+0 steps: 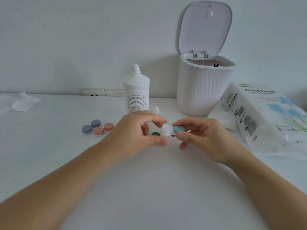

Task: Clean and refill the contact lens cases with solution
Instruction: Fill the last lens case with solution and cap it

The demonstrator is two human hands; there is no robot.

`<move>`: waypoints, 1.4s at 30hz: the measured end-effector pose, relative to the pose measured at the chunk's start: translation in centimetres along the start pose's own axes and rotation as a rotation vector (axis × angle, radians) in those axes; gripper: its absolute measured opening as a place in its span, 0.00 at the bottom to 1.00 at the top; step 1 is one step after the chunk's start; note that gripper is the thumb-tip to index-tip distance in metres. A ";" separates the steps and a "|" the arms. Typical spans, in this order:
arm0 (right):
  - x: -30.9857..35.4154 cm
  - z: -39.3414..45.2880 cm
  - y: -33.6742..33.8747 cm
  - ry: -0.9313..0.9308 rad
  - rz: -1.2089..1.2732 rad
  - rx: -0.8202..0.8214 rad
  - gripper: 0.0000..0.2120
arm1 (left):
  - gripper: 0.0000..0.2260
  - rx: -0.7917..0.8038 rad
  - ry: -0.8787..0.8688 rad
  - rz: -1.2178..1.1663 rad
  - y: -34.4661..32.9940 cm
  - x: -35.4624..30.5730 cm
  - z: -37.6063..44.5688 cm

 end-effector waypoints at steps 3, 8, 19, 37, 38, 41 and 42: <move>-0.2 0.1 0.2 -0.004 0.002 0.007 0.12 | 0.19 0.013 0.006 0.153 0.5 0.8 0.1; -0.1 0.0 0.3 -0.003 -0.047 0.002 0.12 | 0.14 0.100 -0.016 0.347 -0.9 1.2 -0.1; -0.3 -0.1 0.5 0.001 -0.091 -0.006 0.06 | 0.13 0.206 -0.070 0.283 -1.6 1.4 -0.2; 0.3 0.0 0.3 0.034 -0.140 -0.013 0.08 | 0.11 -0.089 0.036 -0.320 -0.1 0.7 0.0; 0.4 -0.1 0.3 0.039 -0.141 -0.016 0.08 | 0.11 -0.074 0.041 -0.310 -0.3 0.7 0.0; 0.5 -0.1 0.1 0.047 -0.142 -0.011 0.07 | 0.09 -0.040 0.061 -0.257 -0.7 0.8 -0.1; 0.6 -0.1 0.0 0.048 -0.144 -0.006 0.07 | 0.09 -0.031 0.066 -0.233 -0.8 0.8 -0.1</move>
Point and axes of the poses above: each hand's wrist, its own z-axis towards the middle knuckle, its own y-axis out of the back of the hand, x = y × z, the point moved 10 cm from there along z, towards the middle knuckle, and after that the axes turned 5 degrees about -x, right-handed, at the moved point
